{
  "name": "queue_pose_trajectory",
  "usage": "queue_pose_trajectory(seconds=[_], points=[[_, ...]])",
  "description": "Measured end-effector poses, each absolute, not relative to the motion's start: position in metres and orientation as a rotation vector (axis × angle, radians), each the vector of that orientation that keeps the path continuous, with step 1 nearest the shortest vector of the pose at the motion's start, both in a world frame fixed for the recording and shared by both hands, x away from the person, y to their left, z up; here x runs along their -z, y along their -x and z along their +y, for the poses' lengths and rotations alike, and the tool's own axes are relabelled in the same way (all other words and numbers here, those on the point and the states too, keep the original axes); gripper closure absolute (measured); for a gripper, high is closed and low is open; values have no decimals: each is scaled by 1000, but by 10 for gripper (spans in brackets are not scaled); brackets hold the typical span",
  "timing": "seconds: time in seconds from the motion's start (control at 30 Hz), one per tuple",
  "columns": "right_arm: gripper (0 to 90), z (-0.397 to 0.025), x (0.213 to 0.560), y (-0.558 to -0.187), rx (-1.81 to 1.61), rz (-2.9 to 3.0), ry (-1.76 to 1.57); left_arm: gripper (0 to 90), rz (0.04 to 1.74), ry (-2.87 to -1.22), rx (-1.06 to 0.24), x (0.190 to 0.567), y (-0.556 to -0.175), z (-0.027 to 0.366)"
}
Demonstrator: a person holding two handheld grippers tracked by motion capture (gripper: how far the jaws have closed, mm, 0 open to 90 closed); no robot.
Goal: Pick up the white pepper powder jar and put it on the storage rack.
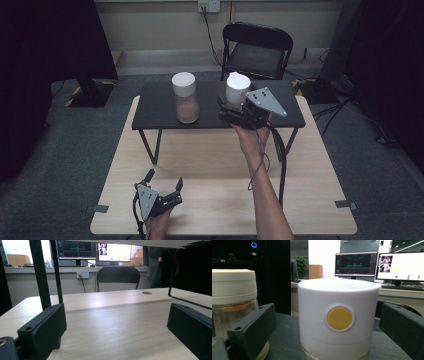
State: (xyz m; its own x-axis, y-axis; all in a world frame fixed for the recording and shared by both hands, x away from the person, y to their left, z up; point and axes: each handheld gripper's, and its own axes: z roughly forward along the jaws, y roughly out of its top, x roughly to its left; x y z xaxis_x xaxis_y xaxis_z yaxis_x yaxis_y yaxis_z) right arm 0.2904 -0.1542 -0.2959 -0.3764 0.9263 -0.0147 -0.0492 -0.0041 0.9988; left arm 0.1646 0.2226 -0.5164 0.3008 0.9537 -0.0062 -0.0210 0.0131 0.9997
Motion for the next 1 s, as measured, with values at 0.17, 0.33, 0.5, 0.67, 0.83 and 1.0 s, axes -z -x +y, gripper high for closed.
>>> queue_pose_trajectory(seconds=[0.17, 0.33, 0.5, 0.67, 0.83, 1.0], points=[[0, -154, 297, -285, -1508, 1434, -941, 19, 971, -1315, -986, 516, -165, 223], [0, -157, 300, -279, -1521, 1429, -922, 20, 972, -1314, -985, 516, -165, 222], [0, -156, 301, -272, -1519, 1419, -902, 20, 973, -1314, -987, 516, -164, 222], [0, -158, 302, -266, -1534, 1402, -893, 21, 973, -1313, -986, 516, -164, 222], [0, -159, 305, -258, -1536, 1389, -886, 20, 973, -1314, -987, 516, -164, 222], [0, -163, 308, -250, -1539, 1374, -884, 20, 973, -1314, -987, 516, -164, 222]])
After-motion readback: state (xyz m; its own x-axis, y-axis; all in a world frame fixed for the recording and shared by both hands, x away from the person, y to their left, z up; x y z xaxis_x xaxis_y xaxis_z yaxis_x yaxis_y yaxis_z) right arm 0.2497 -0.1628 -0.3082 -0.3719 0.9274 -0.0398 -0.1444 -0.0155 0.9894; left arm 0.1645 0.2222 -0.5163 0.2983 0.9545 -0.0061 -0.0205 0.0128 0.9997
